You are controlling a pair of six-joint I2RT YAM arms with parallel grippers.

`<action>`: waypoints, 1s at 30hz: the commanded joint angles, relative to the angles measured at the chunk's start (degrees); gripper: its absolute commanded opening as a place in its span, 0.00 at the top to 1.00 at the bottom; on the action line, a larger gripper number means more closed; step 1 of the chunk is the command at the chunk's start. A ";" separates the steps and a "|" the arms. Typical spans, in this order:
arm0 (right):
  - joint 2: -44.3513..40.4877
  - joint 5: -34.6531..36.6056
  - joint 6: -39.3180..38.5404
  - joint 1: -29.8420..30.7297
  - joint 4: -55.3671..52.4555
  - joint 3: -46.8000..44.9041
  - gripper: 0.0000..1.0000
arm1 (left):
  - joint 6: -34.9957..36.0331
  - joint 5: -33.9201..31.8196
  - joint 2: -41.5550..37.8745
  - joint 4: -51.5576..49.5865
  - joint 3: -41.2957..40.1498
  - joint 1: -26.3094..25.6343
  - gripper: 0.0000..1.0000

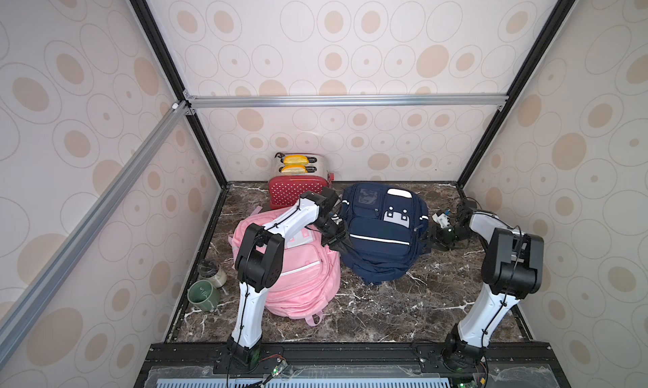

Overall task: Zip up the backpack
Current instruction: Place the backpack at the center of the board, then move the backpack to the center of the board.

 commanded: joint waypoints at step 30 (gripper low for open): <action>5.40 25.63 -13.14 -16.28 -13.58 13.13 1.00 | 4.25 -5.43 -0.37 -0.75 3.41 4.63 0.65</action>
